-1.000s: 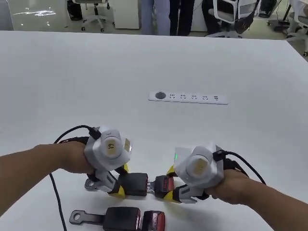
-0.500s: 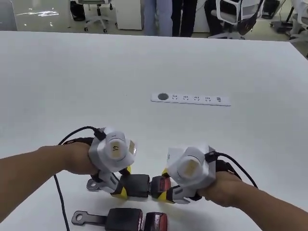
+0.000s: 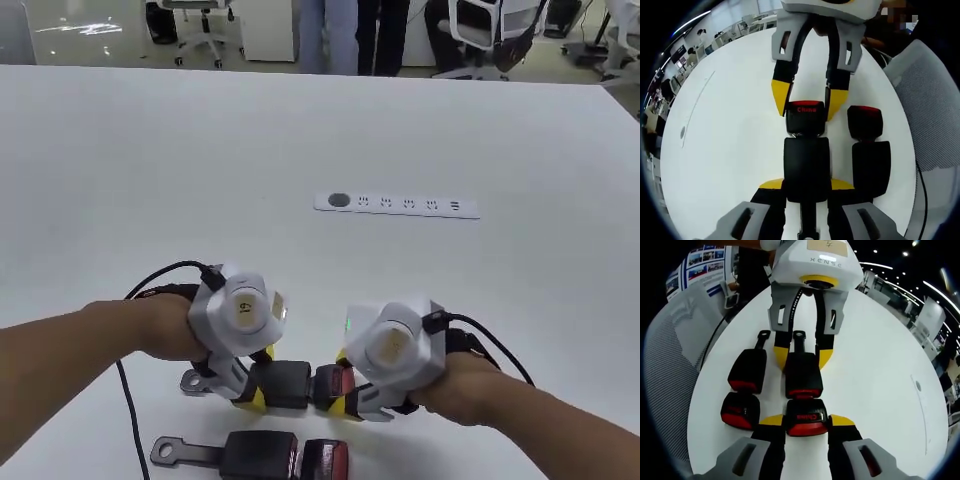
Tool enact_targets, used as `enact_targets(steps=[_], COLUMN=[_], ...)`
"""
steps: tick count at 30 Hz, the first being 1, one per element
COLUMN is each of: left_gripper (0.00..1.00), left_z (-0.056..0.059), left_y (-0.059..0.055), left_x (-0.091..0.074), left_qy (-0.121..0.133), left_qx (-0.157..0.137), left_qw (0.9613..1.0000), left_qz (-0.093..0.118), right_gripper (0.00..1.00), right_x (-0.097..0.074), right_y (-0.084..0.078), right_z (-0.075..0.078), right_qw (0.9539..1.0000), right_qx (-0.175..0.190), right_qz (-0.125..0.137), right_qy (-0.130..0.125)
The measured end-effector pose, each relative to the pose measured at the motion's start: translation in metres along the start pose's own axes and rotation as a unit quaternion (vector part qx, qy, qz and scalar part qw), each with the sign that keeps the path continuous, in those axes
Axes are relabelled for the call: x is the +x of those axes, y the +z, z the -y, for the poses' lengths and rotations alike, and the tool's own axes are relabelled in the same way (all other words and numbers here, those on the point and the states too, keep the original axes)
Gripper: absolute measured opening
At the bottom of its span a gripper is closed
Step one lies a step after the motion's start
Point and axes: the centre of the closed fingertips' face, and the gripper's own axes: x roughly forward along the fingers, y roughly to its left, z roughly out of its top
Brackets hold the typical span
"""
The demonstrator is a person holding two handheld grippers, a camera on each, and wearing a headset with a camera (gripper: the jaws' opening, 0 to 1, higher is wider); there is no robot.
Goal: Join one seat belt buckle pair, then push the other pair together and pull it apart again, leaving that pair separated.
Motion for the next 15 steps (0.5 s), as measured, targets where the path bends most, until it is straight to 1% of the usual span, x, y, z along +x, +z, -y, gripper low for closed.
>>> enact_targets(steps=[4, 6, 8, 11, 12, 15], left_gripper=[0.32, 0.33, 0.33, 0.33, 0.33, 0.33], left_z=[0.0, 0.0, 0.0, -0.001, -0.002, 0.0], left_y=[0.0, 0.0, -0.001, -0.002, -0.003, -0.002], left_x=[0.0, 0.0, 0.0, 0.0, 0.001, 0.001], left_qy=[-0.001, -0.001, -0.002, -0.001, -0.001, 0.0], left_qx=[-0.002, -0.003, -0.003, -0.006, -0.007, -0.009], left_qw=[1.0, 0.9999, 0.9999, 0.9999, 0.9999, 1.0], left_qz=[-0.008, -0.011, -0.014, -0.01, -0.007, -0.004], right_gripper=[0.28, 0.28, 0.29, 0.29, 0.29, 0.28], right_x=[-0.001, -0.001, -0.003, -0.008, -0.008, -0.009], right_y=[-0.001, -0.002, -0.007, -0.014, -0.015, -0.016], right_z=[-0.001, -0.001, -0.001, 0.0, 0.0, -0.002], right_qw=[1.0, 1.0, 0.9999, 0.9998, 0.9999, 0.9998], right_qx=[0.001, 0.001, 0.001, 0.003, 0.002, -0.002], right_qz=[0.0, -0.002, -0.01, -0.016, -0.015, -0.017], right_qy=[0.001, 0.002, 0.004, 0.006, 0.008, 0.011])
